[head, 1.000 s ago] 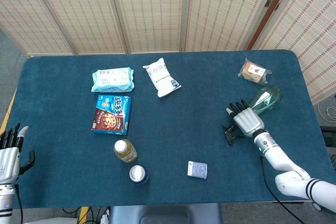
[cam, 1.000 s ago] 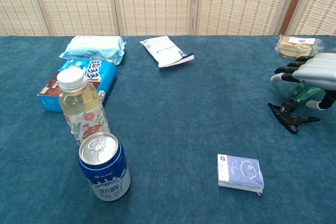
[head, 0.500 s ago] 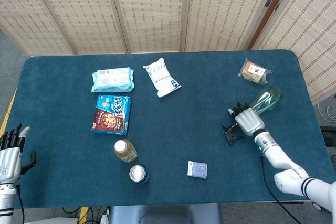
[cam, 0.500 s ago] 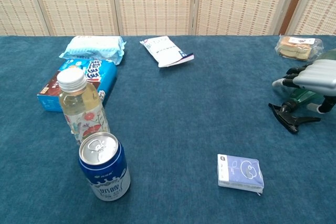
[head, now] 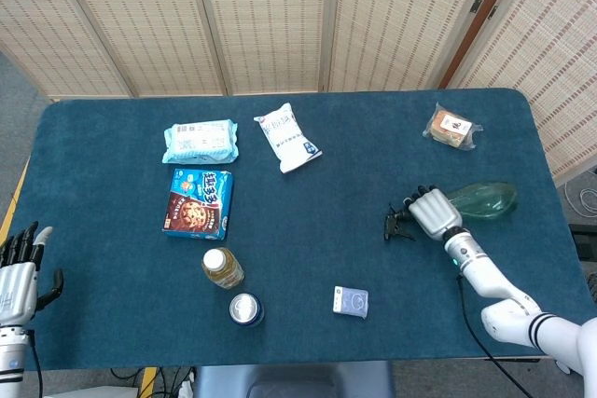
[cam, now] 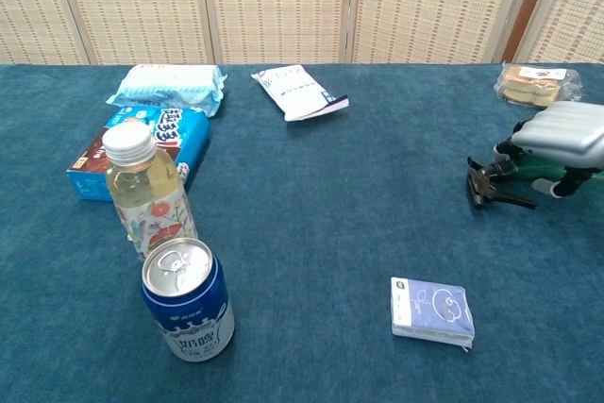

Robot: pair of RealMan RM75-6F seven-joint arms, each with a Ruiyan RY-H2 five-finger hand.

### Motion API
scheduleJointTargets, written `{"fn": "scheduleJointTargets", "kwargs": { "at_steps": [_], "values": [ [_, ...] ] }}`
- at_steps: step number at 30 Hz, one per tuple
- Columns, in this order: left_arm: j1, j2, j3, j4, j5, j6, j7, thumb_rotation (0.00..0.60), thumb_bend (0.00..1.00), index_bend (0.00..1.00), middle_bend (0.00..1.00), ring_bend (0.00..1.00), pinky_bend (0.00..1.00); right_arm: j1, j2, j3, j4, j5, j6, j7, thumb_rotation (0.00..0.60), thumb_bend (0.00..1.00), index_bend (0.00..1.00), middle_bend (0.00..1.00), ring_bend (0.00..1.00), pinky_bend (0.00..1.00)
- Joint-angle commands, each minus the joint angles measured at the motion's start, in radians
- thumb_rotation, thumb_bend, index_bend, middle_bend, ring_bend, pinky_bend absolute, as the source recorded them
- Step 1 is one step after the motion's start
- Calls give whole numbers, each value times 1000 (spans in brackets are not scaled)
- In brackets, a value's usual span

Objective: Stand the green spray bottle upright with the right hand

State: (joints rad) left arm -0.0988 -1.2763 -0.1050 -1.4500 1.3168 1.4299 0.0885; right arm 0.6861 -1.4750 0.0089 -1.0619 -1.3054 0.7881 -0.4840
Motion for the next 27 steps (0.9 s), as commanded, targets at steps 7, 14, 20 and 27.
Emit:
{"fn": "scheduleJointTargets", "kwargs": {
  "at_steps": [7, 14, 20, 27],
  "values": [
    [-14, -7, -5, -1, -14, -28, 11, 600, 505, 46, 0, 0, 0, -12, 51, 21, -84, -27, 72, 26, 600, 371, 334, 408, 239, 386],
    [-18, -6, -6, -11, -14, -29, 26, 600, 505, 46, 0, 0, 0, -19, 82, 33, -123, -32, 100, 33, 600, 371, 360, 434, 257, 391],
    [-22, -1, -8, -25, -22, -35, 43, 600, 506, 46, 0, 0, 0, -23, 100, 45, -154, -61, 145, 70, 600, 371, 403, 483, 301, 420],
    [-25, 0, -6, -36, -25, -37, 62, 600, 505, 46, 0, 0, 0, -34, 136, 79, -213, -77, 212, 131, 600, 371, 436, 515, 331, 439]
  ]
}}
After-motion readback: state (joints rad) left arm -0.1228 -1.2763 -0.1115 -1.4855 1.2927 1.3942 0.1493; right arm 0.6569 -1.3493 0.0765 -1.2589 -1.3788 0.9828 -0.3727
